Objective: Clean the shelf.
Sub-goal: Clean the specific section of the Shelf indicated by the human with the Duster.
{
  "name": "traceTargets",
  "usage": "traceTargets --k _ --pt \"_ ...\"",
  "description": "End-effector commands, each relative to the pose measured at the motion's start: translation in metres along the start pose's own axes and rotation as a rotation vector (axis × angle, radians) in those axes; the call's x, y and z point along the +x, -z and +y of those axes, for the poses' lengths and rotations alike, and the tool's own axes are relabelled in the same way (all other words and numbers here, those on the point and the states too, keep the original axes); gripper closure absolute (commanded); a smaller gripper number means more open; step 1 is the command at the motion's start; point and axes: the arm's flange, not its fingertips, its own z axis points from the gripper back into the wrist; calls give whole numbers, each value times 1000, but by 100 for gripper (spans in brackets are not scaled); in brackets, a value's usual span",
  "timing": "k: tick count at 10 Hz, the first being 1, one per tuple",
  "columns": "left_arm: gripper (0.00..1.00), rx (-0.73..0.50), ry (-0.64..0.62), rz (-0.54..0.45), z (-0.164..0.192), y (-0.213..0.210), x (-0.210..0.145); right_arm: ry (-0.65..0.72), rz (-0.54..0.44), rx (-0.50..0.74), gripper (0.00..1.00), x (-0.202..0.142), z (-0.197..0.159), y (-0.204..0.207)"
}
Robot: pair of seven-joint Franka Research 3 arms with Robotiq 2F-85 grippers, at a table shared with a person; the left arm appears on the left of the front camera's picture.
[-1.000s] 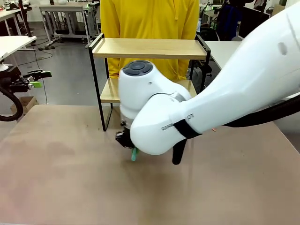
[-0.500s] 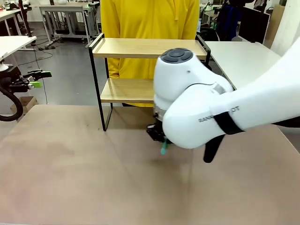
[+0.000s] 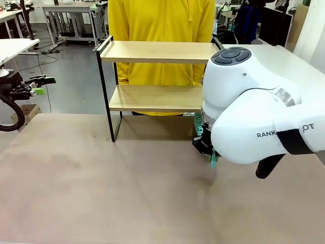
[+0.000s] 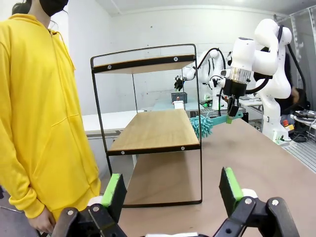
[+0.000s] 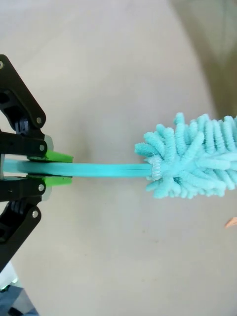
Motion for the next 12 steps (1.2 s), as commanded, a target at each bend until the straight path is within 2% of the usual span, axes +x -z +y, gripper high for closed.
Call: traceTargets --k 1,3,4,6,8,9,11,12 --pt "0 5 1 4 -2 1 3 48 38 -8 87 4 12 14" --pt "0 5 1 4 -2 1 3 -3 6 -2 87 -1 4 4" --pt "0 5 1 4 -2 1 3 -129 -24 36 87 -11 10 -1" --pt "0 5 1 4 -2 1 3 -229 -91 136 87 -22 -18 -42" --pt "0 5 1 4 -2 1 3 -350 -89 193 87 -34 -34 -61" --pt "0 5 1 4 -2 1 3 -392 -59 217 87 -36 -44 -71" --pt "0 5 1 4 -2 1 3 -537 107 235 87 -31 -69 -89" --pt "0 5 1 4 -2 1 3 -581 146 241 87 -27 -82 -101"
